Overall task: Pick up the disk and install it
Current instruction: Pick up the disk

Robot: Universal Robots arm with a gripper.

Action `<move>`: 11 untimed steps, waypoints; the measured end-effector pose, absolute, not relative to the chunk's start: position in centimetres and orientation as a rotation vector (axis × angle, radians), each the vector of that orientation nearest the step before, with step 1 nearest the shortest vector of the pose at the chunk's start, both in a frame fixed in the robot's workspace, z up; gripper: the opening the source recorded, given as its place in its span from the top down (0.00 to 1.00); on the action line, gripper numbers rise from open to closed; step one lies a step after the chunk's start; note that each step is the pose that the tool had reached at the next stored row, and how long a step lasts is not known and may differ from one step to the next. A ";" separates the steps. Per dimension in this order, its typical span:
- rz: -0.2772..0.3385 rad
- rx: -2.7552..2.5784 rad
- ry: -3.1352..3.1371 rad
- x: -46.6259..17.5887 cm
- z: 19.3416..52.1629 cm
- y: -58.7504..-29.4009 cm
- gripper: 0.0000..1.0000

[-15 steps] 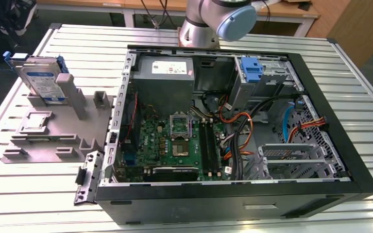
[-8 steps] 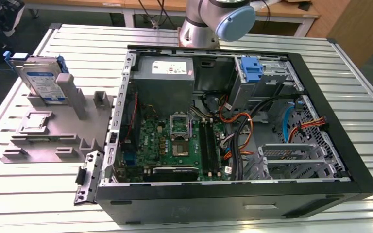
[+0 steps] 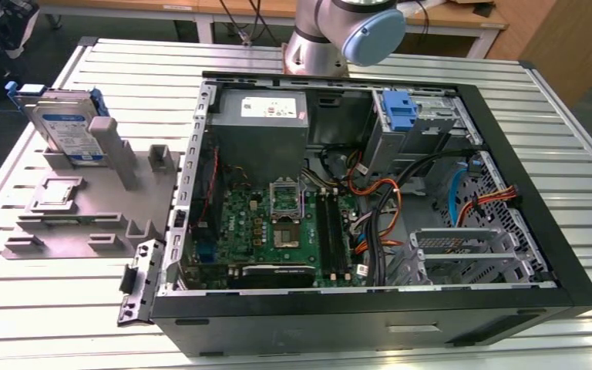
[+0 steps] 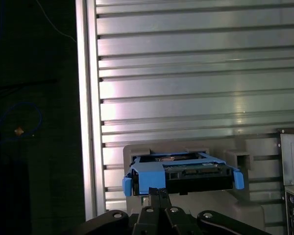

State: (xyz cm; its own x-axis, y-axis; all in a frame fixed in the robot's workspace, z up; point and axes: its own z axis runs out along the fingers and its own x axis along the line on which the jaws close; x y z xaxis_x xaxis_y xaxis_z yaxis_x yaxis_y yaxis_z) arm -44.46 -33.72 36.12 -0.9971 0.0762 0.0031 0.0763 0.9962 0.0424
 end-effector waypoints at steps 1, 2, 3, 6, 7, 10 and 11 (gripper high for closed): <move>-0.067 -0.120 -3.137 -44.5 36.1 -33.7 0.90; -0.067 -0.120 -3.137 -44.5 36.1 -33.7 0.90; -0.067 -0.120 -3.137 -44.5 36.1 -33.7 0.90; -0.067 -0.115 -3.137 -44.5 36.1 -33.7 0.90; -0.067 -0.108 -3.137 -44.5 36.1 -33.7 0.90; -0.067 -0.081 -3.138 -44.5 36.1 -33.7 0.90; -0.067 -0.069 -3.138 -44.5 36.1 -33.7 0.90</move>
State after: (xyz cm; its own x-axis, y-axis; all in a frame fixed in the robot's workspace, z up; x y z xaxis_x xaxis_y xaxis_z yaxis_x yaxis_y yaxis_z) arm -44.46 -33.72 36.10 -0.9990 0.0442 0.0030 0.0442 0.9981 0.0425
